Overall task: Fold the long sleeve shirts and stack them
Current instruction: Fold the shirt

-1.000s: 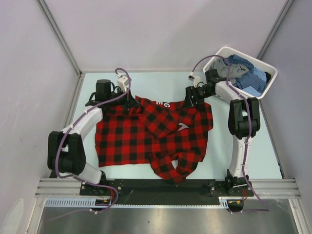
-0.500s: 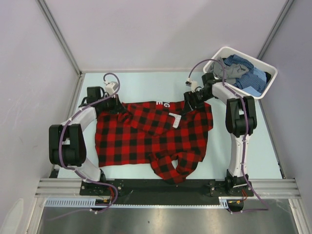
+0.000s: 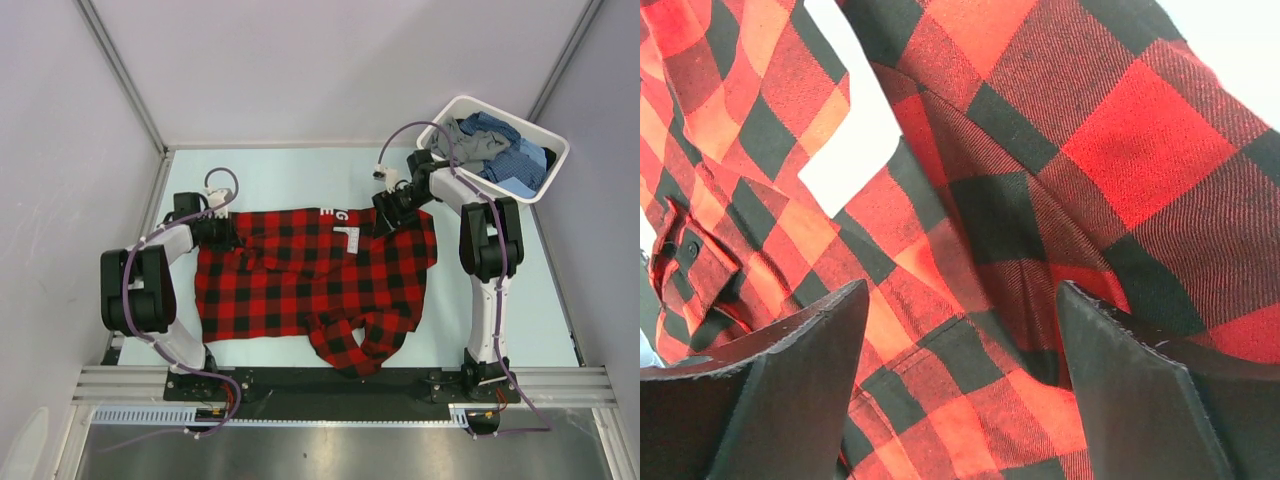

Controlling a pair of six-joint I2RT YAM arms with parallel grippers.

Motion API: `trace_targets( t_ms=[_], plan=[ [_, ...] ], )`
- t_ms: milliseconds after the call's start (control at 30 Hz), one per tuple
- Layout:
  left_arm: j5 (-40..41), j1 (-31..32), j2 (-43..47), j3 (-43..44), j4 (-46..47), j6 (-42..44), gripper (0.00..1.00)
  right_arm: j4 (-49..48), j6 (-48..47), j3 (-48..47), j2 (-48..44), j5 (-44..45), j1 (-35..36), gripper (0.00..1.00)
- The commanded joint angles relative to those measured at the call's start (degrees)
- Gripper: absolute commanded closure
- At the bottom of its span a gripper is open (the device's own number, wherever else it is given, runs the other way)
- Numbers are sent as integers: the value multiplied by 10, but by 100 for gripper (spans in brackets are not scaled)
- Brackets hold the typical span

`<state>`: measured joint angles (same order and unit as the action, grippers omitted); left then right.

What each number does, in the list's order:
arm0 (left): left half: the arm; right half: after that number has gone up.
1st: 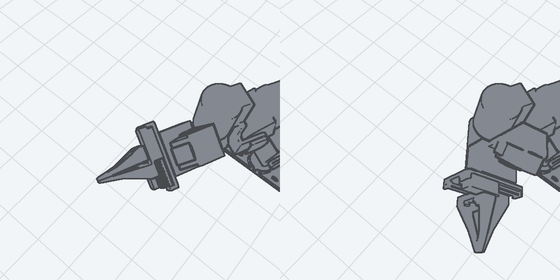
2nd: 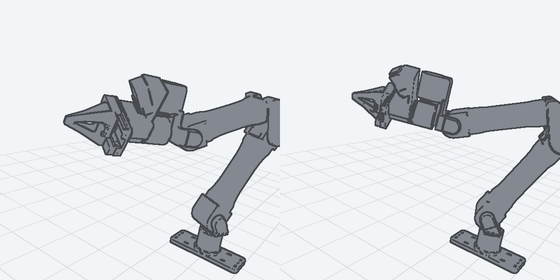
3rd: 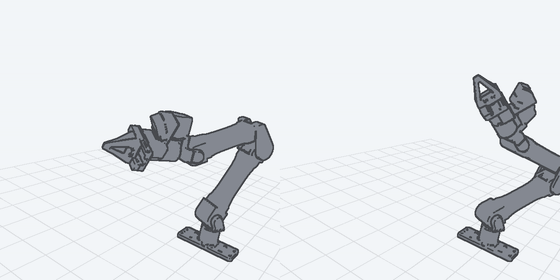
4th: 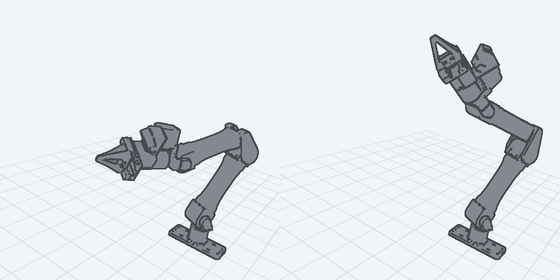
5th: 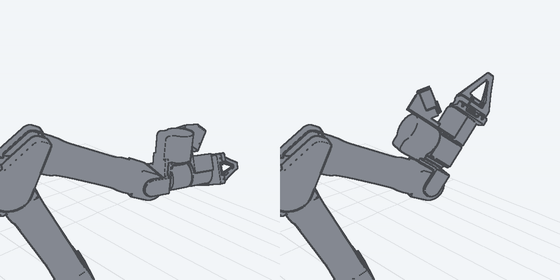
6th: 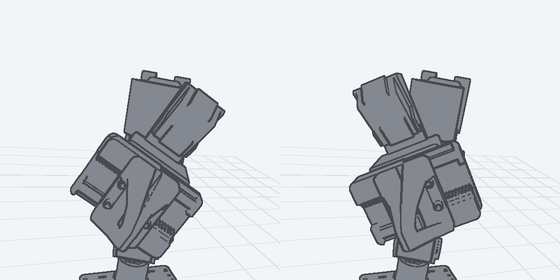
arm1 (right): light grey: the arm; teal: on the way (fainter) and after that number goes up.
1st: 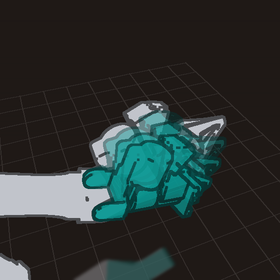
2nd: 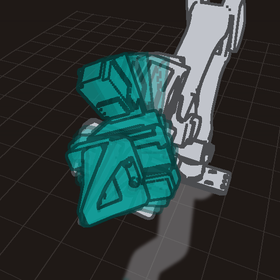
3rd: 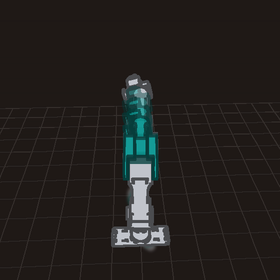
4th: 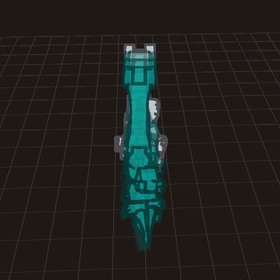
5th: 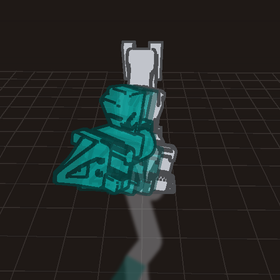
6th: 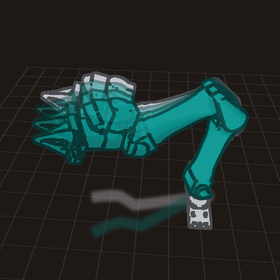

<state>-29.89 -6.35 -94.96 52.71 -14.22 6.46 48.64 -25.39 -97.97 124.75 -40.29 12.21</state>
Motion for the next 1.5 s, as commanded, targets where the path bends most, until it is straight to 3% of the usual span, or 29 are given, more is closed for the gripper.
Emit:
trace_targets(
  t_ms=[0, 67, 267, 367, 400, 467, 700, 900, 1100, 1167, 1367, 1467],
  plan=[
    [-16, -8, 17, 11, -11, 34, 91, 29, -34, -35, -13, 14, 4, 23],
    [-14, -8, 34, 9, -3, 53, 90, 29, -40, -36, -17, 21, 4, 27],
    [21, -17, 20, 56, -89, 110, 64, 39, -48, -61, -43, 31, 5, 28],
    [28, -30, 41, 87, -111, 210, 47, 39, -69, -83, -63, 48, 9, 28],
    [21, -34, 42, 99, -115, 238, 31, 30, -75, -85, -65, 57, 11, 28],
    [16, -36, 16, 147, -145, 309, 21, 1, -95, -88, -61, 91, 13, 28],
    [-3, -37, -149, 339, -240, 392, 23, -22, -138, -182, 28, 149, 19, 27],
    [24, -38, -237, 416, -244, 403, 24, -37, -181, -224, 81, 183, 22, 24],
    [59, -41, -266, 418, -259, 429, 25, -27, -224, -207, 101, 199, 24, 20],
    [55, -45, -269, 417, -270, 442, 31, -18, -230, -204, 103, 203, 25, 21],
    [50, -50, -279, 428, -293, 448, 44, 18, -266, -185, 102, 195, 23, 34],
    [31, -53, -287, 449, -307, 437, 62, 19, -275, -173, 96, 195, 19, 40]
  ],
)
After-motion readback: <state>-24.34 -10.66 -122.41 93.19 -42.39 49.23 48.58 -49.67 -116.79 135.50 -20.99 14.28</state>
